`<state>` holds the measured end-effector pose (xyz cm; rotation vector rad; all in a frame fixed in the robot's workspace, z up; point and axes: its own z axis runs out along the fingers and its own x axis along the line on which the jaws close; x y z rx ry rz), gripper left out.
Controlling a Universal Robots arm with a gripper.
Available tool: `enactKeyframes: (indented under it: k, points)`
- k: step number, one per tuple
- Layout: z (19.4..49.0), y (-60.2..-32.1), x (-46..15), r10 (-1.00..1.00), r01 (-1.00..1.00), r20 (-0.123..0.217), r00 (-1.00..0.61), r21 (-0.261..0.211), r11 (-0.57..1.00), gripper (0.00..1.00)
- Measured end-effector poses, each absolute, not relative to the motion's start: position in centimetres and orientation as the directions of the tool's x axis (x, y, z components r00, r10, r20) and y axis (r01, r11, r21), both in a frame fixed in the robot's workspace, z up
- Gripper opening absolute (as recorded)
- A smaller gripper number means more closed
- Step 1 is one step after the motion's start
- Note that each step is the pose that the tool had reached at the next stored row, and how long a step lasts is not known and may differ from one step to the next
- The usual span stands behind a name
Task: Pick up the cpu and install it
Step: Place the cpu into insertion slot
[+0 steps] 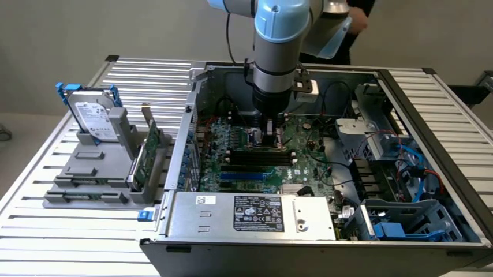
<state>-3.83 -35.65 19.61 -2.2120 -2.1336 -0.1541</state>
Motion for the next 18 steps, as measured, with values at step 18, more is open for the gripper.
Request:
enactKeyframes:
  k: [18]
  points:
    - [19.37,-35.52,-3.83,0.993,0.999,0.113,0.034,0.023,-0.037,0.55]
